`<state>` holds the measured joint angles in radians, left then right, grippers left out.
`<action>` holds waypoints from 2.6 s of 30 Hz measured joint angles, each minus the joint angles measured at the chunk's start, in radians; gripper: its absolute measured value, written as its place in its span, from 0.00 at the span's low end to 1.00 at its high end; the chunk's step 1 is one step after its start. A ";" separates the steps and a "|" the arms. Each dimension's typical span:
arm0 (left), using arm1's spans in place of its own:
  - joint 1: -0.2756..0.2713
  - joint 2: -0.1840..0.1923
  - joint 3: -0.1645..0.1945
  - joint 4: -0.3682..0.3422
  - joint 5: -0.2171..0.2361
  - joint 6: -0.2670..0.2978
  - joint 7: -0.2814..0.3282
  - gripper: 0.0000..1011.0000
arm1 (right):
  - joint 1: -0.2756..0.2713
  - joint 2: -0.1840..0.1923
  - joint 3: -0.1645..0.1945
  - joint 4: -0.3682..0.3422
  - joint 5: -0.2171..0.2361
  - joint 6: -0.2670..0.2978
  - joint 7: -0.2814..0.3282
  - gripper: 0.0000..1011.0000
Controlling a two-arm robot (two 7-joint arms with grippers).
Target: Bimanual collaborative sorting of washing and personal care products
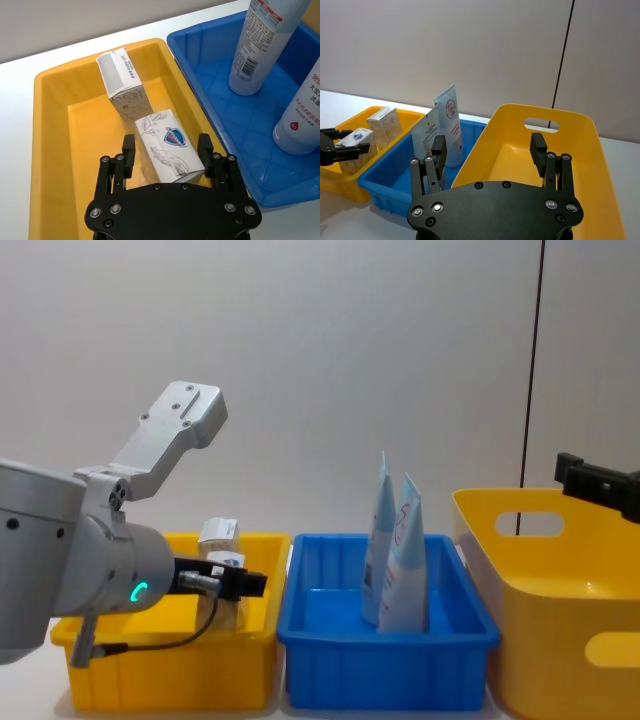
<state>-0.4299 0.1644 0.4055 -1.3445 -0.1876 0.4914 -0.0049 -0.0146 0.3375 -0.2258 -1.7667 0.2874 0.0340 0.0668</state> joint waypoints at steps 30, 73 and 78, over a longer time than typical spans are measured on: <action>-0.003 -0.002 -0.004 0.007 0.001 -0.003 -0.005 0.34 | 0.000 0.000 0.000 0.000 0.000 0.000 0.000 0.99; -0.059 0.047 0.025 -0.026 0.037 0.011 -0.079 0.34 | 0.000 0.000 0.000 0.000 0.000 0.000 0.000 0.99; -0.091 0.081 0.042 -0.059 0.056 0.033 -0.116 0.34 | 0.000 0.000 0.000 0.000 0.000 0.000 0.000 0.99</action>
<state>-0.5209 0.2457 0.4472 -1.4031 -0.1316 0.5248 -0.1212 -0.0146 0.3375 -0.2258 -1.7667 0.2874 0.0340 0.0668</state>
